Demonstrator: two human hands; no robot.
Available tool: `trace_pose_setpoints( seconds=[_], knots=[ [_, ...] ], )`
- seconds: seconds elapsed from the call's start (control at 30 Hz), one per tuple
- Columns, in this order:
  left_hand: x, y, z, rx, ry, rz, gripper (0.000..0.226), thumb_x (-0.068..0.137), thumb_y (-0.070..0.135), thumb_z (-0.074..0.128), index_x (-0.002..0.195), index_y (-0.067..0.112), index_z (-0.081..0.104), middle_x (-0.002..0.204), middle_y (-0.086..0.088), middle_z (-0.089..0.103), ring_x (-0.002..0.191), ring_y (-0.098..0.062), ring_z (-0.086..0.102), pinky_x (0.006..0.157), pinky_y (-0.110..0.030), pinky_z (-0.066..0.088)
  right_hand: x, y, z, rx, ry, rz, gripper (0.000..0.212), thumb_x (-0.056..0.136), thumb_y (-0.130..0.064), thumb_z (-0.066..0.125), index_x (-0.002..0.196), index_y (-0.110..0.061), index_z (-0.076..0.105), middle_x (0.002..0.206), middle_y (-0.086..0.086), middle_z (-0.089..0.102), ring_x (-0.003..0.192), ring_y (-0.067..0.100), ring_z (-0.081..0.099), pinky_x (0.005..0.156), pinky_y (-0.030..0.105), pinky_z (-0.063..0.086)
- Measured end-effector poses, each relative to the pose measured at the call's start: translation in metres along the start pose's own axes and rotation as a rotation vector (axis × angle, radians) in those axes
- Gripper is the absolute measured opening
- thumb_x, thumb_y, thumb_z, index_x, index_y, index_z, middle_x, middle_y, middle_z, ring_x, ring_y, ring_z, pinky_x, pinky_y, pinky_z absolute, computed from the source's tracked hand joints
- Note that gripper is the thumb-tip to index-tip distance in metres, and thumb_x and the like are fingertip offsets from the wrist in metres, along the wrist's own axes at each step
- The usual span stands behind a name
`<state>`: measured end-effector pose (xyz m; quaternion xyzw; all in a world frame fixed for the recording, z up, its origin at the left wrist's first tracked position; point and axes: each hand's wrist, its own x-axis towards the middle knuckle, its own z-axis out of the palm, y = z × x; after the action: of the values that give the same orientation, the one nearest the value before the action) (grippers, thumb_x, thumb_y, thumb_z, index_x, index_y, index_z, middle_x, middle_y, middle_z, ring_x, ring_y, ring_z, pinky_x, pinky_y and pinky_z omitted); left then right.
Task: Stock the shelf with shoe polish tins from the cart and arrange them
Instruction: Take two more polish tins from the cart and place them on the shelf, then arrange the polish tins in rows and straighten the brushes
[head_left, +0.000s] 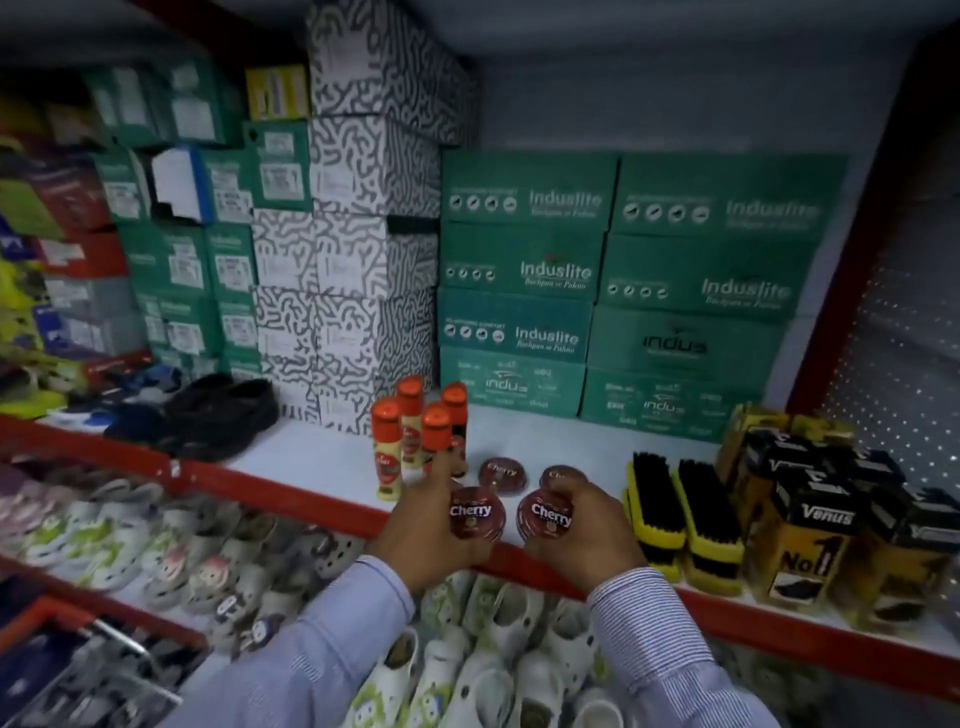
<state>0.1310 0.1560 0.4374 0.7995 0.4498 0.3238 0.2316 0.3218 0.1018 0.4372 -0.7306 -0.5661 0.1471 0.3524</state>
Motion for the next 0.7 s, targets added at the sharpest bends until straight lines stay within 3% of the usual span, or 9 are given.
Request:
trace_pose_setpoints(
  seconds=[0.1,0.2,0.4,0.53,0.63,0.7],
  knots=[
    [0.031,0.007,0.017,0.043,-0.011,-0.029,0.075,0.055,0.028,0.083,0.114,0.022,0.038,0.097,-0.004,0.068,0.084,-0.019,0.066,0.065,-0.027,0.046,0.022,0.005,-0.002,-0.018,0.001,0.045,0.063,0.054,-0.028,0.087,0.112,-0.024,0.062,0.114,0.0,0.07,0.1,0.016,0.067,0.088,0.021,0.05],
    [0.052,0.005,0.035,0.074,-0.051,-0.059,0.072,0.061,0.023,0.085,0.114,0.019,0.037,0.097,0.0,0.064,0.089,-0.022,0.067,0.07,-0.028,0.049,0.033,0.007,0.004,-0.057,-0.044,0.089,0.056,0.063,-0.024,0.083,0.113,-0.02,0.059,0.115,0.005,0.066,0.103,0.02,0.065,0.087,0.021,0.048],
    [0.068,-0.006,0.047,0.149,-0.122,-0.072,0.071,0.069,0.026,0.085,0.119,0.012,0.037,0.096,0.002,0.057,0.097,-0.025,0.067,0.072,-0.024,0.041,0.047,0.017,0.016,-0.075,-0.102,0.106,0.062,0.074,-0.021,0.076,0.129,-0.016,0.05,0.126,0.012,0.059,0.11,0.027,0.061,0.095,0.027,0.048],
    [0.072,-0.01,0.048,0.195,-0.172,-0.073,0.069,0.071,0.027,0.083,0.121,0.013,0.037,0.107,-0.005,0.064,0.101,-0.027,0.066,0.074,-0.024,0.041,0.05,0.023,0.017,-0.068,-0.154,0.133,0.074,0.073,-0.021,0.077,0.139,-0.019,0.043,0.132,0.011,0.057,0.118,0.027,0.059,0.102,0.028,0.046],
    [0.078,-0.012,0.046,0.221,-0.197,-0.013,0.062,0.071,0.026,0.082,0.121,0.014,0.048,0.114,-0.003,0.067,0.105,-0.022,0.066,0.08,-0.02,0.045,0.054,0.028,0.016,-0.089,-0.14,0.122,0.075,0.066,-0.029,0.077,0.135,-0.024,0.049,0.13,0.007,0.062,0.116,0.025,0.062,0.102,0.031,0.049],
    [0.087,-0.013,0.047,0.201,-0.18,0.05,0.048,0.072,0.022,0.079,0.116,0.018,0.062,0.114,0.001,0.069,0.105,-0.019,0.067,0.087,-0.021,0.051,0.062,0.03,0.013,-0.095,-0.093,0.087,0.063,0.065,-0.031,0.076,0.125,-0.025,0.06,0.124,0.003,0.068,0.112,0.022,0.065,0.099,0.03,0.051]
  ],
)
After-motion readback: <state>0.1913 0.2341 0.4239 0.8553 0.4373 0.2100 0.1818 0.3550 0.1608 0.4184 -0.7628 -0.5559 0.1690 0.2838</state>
